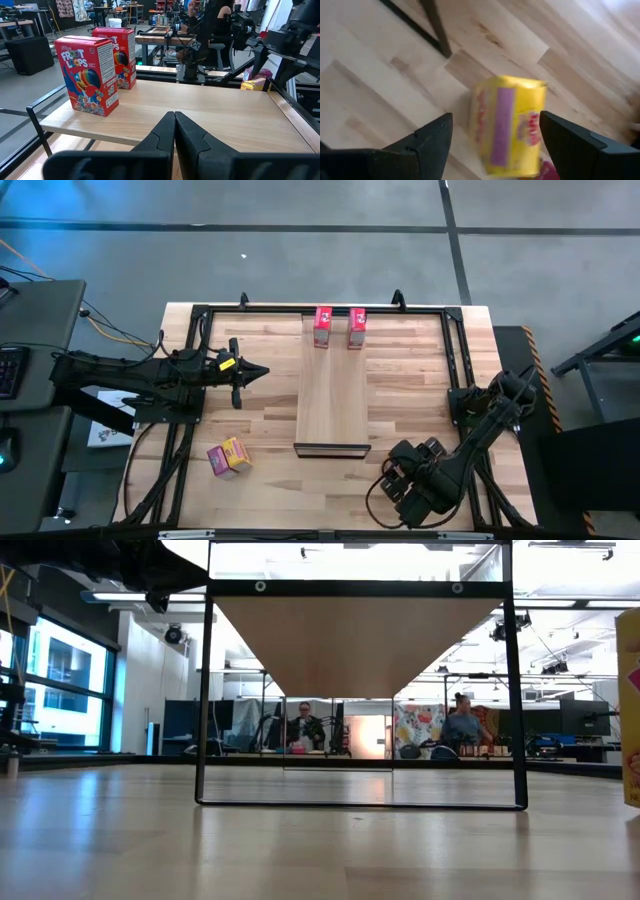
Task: Stack cereal on shelf
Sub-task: Put the right yellow cereal box on the shelf
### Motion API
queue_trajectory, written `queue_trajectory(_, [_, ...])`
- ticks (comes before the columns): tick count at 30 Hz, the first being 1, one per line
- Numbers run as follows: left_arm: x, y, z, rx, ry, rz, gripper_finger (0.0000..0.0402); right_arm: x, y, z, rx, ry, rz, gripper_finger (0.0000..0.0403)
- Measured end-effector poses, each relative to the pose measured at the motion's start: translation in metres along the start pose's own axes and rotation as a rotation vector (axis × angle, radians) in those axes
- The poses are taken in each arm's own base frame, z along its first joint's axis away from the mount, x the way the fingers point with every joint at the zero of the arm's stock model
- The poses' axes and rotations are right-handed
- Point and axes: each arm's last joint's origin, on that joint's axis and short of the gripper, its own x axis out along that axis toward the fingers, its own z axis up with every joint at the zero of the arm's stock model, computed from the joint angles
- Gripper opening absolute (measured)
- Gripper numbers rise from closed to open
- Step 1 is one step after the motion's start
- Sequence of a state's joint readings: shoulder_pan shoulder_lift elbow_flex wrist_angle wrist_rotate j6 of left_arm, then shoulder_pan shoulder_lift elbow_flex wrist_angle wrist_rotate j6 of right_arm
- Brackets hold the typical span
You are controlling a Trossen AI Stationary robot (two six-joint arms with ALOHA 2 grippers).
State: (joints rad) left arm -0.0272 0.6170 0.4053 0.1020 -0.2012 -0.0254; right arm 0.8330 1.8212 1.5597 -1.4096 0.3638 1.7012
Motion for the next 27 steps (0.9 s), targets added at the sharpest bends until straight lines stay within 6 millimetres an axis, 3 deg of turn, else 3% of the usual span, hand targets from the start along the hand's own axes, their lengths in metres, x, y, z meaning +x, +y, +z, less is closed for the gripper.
queue_trajectory(7, [0.0, 0.0, 0.0001, -0.001, -0.001, 0.0, 0.0003, -0.0013, -0.0101, 0.0027, 0.008, -0.036, -0.039, 0.028])
queue_trajectory(27, [0.0, -0.0002, 0.0001, -0.026, 0.0, -0.007, 0.0003, -0.001, -0.0068, 0.0034, 0.025, -0.052, -0.006, 0.028])
